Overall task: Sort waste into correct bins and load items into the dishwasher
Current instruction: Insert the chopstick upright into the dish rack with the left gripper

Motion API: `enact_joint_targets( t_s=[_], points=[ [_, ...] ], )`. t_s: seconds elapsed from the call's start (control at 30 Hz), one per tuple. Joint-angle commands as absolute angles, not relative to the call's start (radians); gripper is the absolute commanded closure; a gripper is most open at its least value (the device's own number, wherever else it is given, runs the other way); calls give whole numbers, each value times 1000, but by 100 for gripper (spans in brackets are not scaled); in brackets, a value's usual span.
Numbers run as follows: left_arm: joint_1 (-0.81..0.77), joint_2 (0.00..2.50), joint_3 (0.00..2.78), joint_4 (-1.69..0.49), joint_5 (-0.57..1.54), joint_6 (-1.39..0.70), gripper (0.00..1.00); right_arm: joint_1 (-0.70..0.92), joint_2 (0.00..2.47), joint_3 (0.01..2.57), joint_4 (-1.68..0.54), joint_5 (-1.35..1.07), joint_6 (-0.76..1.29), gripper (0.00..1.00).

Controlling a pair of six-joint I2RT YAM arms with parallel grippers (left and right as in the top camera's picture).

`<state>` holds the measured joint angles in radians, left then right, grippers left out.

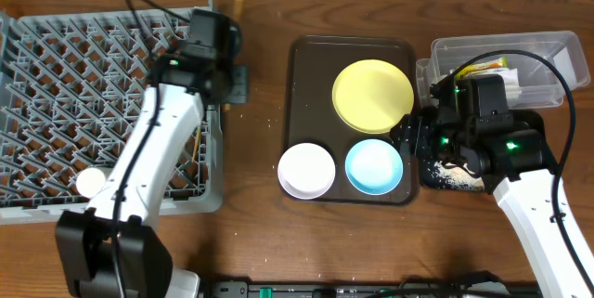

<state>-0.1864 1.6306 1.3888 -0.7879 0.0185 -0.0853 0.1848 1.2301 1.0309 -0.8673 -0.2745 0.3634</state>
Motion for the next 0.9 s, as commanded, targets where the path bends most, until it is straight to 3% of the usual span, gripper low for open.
enact_joint_targets(
  t_s=[0.0, 0.2, 0.37, 0.57, 0.63, 0.7, 0.87],
  points=[
    [-116, 1653, 1373, -778, -73, -113, 93, 178, 1230, 1024, -868, -282, 370, 23],
    [-31, 1697, 1358, -743, -63, -77, 92, 178, 1230, 1024, -868, -282, 370, 23],
    [-30, 1789, 1346, -744, 62, -15, 92, 178, 1230, 1024, -868, -282, 370, 22],
    [-29, 1843, 1346, -755, 45, -15, 92, 178, 1230, 1024, -870, -282, 370, 23],
    [-29, 1829, 1348, -755, 41, -15, 88, 178, 1230, 1024, -873, -281, 369, 22],
    [-29, 1806, 1356, -764, 41, -15, 73, 178, 1230, 1024, -873, -282, 369, 22],
    [-30, 1709, 1370, -792, 41, -16, 57, 178, 1230, 1024, -871, -281, 369, 22]
  ],
)
